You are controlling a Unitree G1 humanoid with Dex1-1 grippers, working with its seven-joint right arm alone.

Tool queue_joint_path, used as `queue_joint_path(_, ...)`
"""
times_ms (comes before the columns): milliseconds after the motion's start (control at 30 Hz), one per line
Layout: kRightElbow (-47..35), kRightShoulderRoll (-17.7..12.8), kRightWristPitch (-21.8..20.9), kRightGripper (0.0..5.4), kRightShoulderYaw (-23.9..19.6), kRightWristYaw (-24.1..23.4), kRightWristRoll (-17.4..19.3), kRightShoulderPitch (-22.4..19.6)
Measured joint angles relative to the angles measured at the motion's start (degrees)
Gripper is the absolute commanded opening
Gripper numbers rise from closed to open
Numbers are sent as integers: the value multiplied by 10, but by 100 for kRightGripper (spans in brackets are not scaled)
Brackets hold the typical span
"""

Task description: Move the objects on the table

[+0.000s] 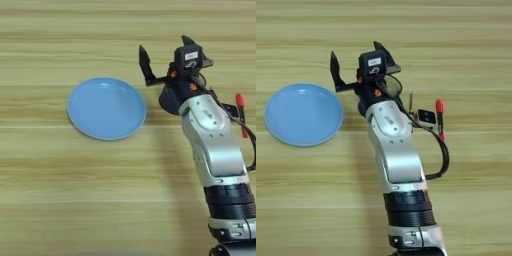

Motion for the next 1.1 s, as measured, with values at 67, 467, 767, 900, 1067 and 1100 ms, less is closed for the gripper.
queue_joint_path(67, 21, 4, -2, 536, 10, 8, -4, -8)
queue_joint_path(467, 188, 42, -27, 536, 60, 53, -21, -72)
queue_joint_path(767, 380, 68, -74, 536, 60, 71, -21, -121)
queue_joint_path(900, 438, 74, -102, 536, 60, 72, -28, -138)
queue_joint_path(1067, 506, 84, -139, 536, 76, 72, -54, -148)
queue_joint_path(1100, 519, 86, -144, 536, 78, 72, -59, -149)
